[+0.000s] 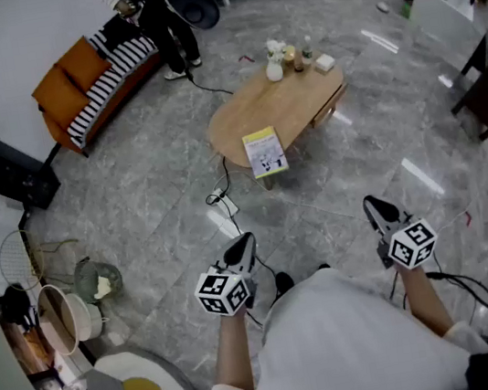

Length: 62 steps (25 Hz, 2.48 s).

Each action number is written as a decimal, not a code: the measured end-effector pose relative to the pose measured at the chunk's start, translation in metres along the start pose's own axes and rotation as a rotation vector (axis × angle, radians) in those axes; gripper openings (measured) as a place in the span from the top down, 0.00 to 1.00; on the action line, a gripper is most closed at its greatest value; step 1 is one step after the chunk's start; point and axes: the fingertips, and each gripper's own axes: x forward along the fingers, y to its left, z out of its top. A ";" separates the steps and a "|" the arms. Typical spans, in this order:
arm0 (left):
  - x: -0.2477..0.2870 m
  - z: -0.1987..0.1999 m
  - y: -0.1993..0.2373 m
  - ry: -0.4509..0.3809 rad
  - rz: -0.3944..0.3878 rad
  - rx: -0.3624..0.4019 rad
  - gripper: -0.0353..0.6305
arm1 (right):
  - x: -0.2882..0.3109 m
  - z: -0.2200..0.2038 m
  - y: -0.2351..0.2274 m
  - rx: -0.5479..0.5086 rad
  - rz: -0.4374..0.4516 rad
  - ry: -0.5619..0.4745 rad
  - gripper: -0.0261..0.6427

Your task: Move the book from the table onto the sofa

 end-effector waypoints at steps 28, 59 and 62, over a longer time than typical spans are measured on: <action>-0.008 -0.001 0.015 -0.003 -0.008 -0.020 0.94 | 0.005 -0.005 0.013 0.045 -0.010 0.004 0.89; -0.042 -0.005 0.084 0.052 -0.134 -0.036 0.94 | 0.045 -0.025 0.075 0.053 -0.094 0.015 0.89; -0.039 -0.004 0.089 0.056 -0.129 -0.038 0.94 | 0.054 -0.023 0.073 0.053 -0.088 0.022 0.89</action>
